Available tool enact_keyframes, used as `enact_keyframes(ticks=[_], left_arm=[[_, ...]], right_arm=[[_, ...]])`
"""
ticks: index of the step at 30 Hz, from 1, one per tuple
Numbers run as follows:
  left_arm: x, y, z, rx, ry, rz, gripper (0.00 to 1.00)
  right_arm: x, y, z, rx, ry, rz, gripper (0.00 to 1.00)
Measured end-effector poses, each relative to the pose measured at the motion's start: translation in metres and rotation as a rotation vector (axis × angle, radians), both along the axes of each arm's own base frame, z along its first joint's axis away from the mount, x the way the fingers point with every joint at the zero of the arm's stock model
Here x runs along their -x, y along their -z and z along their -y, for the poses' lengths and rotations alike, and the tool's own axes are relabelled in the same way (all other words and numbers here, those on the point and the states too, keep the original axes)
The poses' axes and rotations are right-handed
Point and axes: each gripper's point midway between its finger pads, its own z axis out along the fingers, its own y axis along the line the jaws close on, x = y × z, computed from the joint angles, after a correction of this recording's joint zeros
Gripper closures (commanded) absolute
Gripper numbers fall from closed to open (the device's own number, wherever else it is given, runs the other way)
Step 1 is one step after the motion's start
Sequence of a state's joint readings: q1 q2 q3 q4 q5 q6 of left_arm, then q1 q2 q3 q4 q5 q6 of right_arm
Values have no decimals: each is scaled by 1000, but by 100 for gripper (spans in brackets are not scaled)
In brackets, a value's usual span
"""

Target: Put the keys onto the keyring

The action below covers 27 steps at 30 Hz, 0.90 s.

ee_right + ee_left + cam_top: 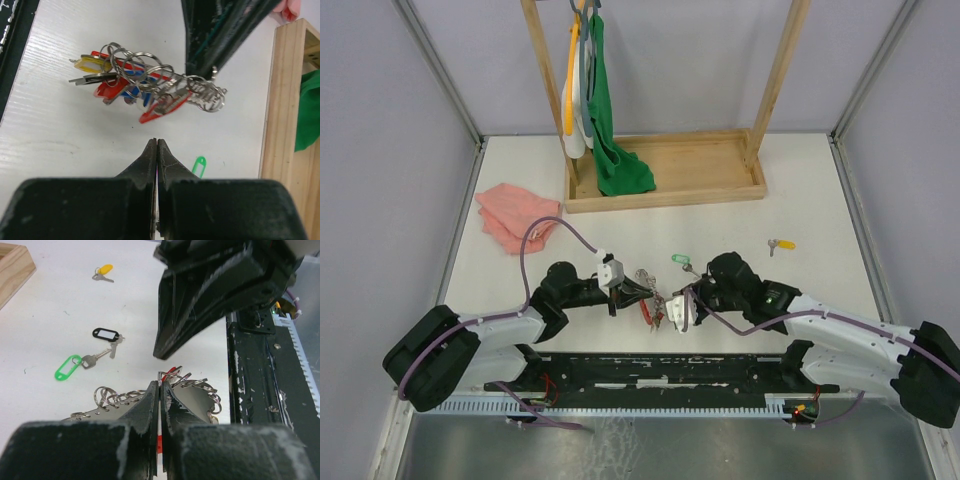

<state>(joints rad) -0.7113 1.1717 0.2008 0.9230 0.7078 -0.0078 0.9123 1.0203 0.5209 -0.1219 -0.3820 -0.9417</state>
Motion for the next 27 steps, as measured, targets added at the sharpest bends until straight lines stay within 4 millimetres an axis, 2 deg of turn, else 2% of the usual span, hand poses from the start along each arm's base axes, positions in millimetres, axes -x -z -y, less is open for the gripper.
enact_keyframes(ticks=[2,4,9,12,14,18,21,27], left_arm=[[-1,-6,1,24,-4,-3,97],[-2,-9,2,38,-8,2,97],[-6,-7,1,30,-35,-6,97],[-7,-5,1,23,-47,-11,97],[-8,-4,0,20,-49,-8,97],[-8,-6,0,23,-49,1,97],[-8,-8,0,26,-49,6,97],[-7,-9,-1,27,-49,8,97]], right_arm=[[1,7,-4,-16,2,-26,99],[1,7,-6,-35,12,-39,90],[0,-19,-4,-135,61,-15,75],[-1,-34,-3,-202,93,-8,71],[-2,-38,-5,-228,109,-22,68],[-1,-31,-8,-249,128,-71,63],[1,-21,-10,-246,136,-118,51],[1,-14,-17,-272,152,-170,50]])
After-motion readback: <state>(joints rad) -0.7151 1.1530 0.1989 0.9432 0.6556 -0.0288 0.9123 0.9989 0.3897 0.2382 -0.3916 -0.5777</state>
